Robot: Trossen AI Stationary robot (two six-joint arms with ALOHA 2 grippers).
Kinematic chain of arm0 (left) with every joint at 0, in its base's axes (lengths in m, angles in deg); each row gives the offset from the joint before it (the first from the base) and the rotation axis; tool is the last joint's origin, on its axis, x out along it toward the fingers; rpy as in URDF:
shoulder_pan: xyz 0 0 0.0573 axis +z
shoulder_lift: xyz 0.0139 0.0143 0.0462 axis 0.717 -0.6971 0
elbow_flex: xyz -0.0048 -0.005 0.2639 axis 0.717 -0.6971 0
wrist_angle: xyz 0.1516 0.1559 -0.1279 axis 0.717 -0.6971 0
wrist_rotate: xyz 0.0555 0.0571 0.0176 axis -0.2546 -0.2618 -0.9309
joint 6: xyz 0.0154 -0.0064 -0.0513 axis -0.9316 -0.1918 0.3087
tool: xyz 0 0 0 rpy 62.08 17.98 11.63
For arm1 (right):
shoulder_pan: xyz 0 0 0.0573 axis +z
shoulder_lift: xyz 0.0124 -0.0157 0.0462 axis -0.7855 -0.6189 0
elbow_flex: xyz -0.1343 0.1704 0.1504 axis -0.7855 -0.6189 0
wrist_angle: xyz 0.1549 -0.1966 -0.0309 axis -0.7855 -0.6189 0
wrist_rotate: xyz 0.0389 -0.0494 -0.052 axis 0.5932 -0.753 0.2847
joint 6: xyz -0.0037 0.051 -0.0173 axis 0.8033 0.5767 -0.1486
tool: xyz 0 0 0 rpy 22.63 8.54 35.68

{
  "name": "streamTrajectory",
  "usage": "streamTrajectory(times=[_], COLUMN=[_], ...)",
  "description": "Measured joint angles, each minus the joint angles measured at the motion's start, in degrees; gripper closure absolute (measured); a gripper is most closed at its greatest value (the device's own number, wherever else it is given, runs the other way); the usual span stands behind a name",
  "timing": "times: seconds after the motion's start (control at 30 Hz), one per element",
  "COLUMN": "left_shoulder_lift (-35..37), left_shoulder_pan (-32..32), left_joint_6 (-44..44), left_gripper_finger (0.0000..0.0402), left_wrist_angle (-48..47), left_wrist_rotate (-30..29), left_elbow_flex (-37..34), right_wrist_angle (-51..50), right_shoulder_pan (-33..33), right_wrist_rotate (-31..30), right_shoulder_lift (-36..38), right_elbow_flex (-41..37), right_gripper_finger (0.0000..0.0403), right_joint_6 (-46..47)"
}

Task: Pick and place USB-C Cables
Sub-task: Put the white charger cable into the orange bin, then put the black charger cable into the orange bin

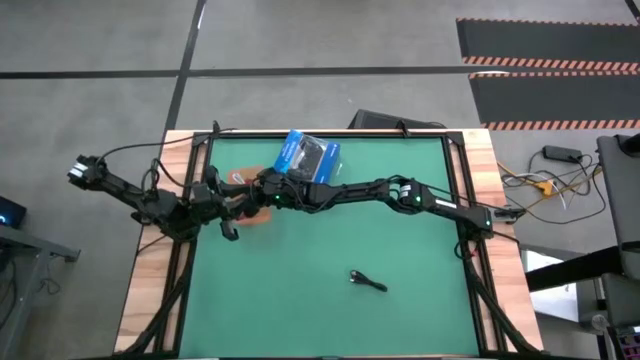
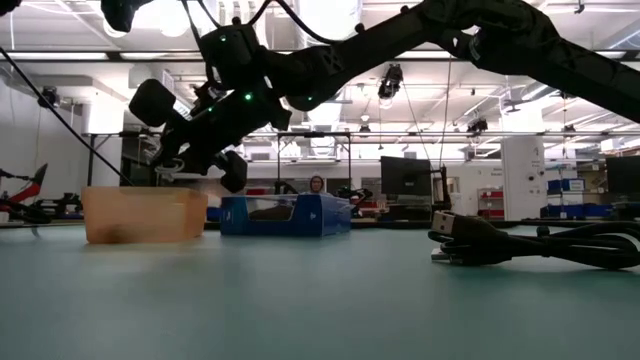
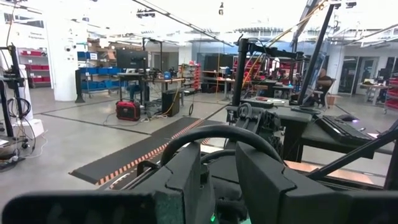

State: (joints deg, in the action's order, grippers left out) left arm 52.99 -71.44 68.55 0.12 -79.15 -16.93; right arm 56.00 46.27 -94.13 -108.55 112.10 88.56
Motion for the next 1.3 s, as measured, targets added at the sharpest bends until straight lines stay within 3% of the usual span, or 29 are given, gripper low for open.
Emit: streamTrajectory(times=[0.3,0.93,1.3], left_shoulder_lift=[0.0,0.0,0.0], left_shoulder_pan=[0.0,0.0,0.0], left_joint_6=[0.0,0.0,0.1], left_gripper_finger=[0.0313,0.0313,0.0313], left_wrist_angle=[0.0,0.1,0.1], left_wrist_rotate=[0.0,0.1,0.1], left_elbow_flex=[0.0,0.0,0.0], right_wrist_angle=[0.0,-0.5,-0.5], right_shoulder_pan=[0.0,0.0,0.0], right_wrist_rotate=[0.0,0.0,0.0], right_shoulder_lift=[0.0,0.0,0.0], right_elbow_flex=[0.0,0.0,0.0], right_gripper_finger=[0.0324,0.0319,0.0293], right_joint_6=[-1.0,-1.1,-1.1])
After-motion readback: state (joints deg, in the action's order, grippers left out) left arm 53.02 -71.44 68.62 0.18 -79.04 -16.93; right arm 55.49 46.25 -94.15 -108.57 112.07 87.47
